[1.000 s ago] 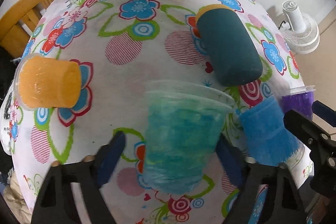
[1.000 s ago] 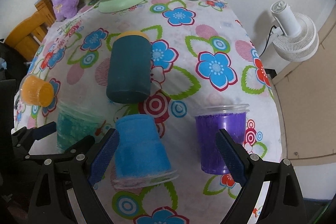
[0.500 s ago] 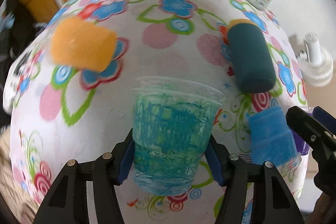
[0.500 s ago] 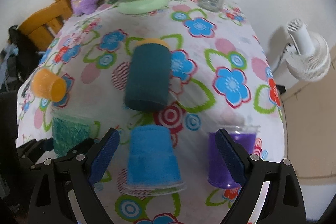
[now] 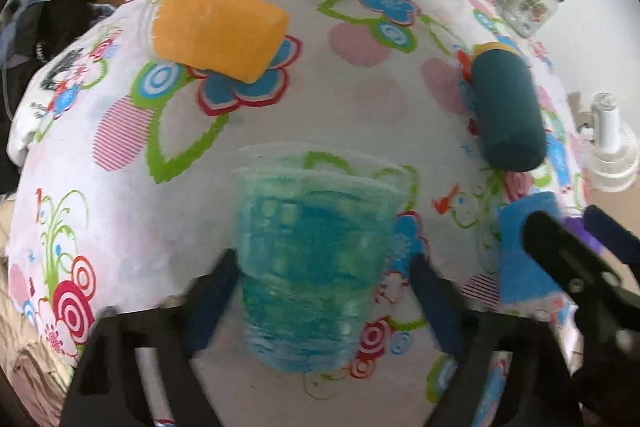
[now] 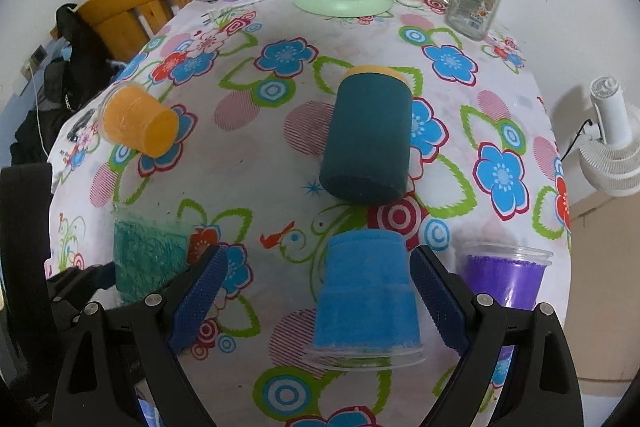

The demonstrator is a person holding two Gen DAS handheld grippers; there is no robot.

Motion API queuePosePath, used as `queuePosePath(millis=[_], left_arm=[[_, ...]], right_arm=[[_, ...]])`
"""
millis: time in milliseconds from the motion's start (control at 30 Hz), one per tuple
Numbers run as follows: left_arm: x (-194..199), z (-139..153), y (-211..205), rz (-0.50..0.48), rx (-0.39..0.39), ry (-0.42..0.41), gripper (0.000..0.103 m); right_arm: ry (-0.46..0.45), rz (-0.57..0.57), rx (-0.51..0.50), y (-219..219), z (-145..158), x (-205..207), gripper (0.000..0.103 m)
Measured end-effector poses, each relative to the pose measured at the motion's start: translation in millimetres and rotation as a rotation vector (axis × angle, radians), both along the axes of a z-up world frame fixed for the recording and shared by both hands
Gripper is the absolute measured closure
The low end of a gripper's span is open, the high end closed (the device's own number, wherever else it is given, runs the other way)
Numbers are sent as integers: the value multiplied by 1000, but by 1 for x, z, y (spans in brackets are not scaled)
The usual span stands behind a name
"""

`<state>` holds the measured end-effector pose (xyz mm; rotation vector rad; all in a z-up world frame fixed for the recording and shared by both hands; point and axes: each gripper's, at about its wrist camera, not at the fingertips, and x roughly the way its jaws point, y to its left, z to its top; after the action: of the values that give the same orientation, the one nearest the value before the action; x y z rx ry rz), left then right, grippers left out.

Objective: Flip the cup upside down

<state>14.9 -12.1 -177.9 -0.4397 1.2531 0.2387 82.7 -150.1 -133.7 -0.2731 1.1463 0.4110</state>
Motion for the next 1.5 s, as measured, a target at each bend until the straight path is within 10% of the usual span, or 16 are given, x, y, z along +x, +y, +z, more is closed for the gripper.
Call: queuePosePath(millis=[767, 1500], left_arm=[[-43, 71, 58, -603, 168, -97, 5], [-54, -19, 93, -771, 328, -48, 0]], right_arm=[[-216, -294, 141, 34, 51, -116, 9], [-499, -207, 127, 91, -51, -157, 17]])
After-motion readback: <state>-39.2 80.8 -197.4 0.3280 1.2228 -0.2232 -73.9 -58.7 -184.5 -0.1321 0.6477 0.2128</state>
